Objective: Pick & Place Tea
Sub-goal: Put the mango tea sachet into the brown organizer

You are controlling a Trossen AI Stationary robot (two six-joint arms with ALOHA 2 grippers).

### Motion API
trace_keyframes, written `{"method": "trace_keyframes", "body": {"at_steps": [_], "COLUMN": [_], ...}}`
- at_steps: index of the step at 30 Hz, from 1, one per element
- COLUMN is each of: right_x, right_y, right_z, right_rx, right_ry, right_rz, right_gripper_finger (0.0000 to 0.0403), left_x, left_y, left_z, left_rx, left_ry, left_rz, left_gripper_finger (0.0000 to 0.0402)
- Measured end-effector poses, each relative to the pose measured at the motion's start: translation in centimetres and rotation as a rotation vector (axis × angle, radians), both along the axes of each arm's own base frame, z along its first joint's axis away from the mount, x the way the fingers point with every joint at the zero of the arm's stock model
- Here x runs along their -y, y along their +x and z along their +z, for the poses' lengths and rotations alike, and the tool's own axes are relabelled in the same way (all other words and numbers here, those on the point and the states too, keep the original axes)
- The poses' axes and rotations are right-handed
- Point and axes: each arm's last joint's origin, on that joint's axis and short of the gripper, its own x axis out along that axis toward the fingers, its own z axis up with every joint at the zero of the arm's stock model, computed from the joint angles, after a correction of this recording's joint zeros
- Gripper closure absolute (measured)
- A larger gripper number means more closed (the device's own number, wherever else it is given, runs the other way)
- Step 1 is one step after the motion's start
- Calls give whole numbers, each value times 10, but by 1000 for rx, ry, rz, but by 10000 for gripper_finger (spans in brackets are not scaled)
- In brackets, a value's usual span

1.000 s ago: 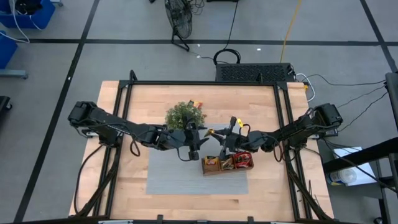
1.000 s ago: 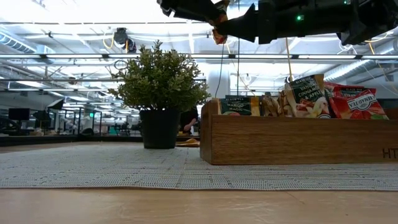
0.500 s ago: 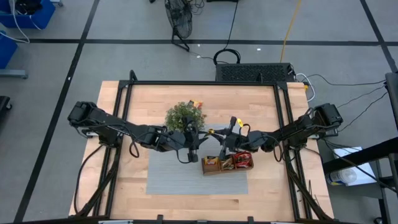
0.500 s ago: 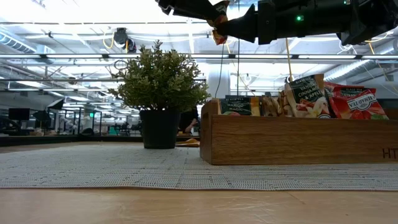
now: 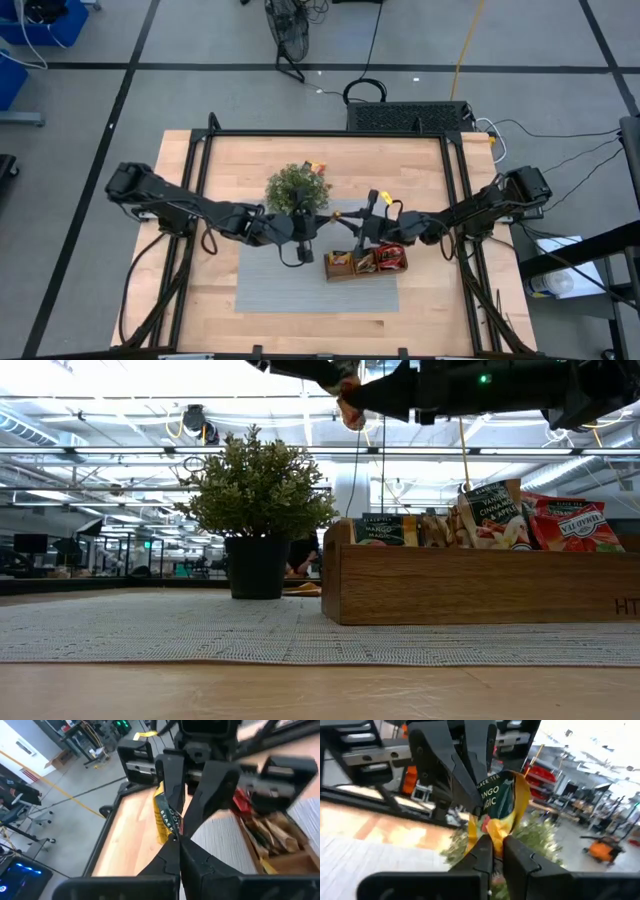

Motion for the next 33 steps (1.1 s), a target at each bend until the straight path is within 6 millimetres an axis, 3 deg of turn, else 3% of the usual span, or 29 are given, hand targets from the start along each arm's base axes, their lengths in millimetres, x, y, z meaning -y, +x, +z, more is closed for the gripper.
{"method": "trace_keyframes", "body": {"at_steps": [9,17,23,29,33], "right_x": [-7,-23,-35,-37,-38], "right_y": [-3,-6,-4,0,-7], "right_z": [-12,-12,-11,-11,4], "right_rx": [-82,-74,-153,-227,-182], "right_ry": [57,127,157,155,138], "right_rz": [12,122,201,155,98], "right_gripper_finger": [358,351,300,244,229], "left_x": [8,30,39,47,47], "left_y": [-19,-28,-33,-13,4], "left_z": [5,-7,-11,-30,-52], "left_rx": [-51,-193,-234,-236,-272], "left_ry": [-102,-221,-278,-325,-349], "left_rz": [2,-198,-201,-282,-339], "left_gripper_finger": [400,400,401,401,401]}}
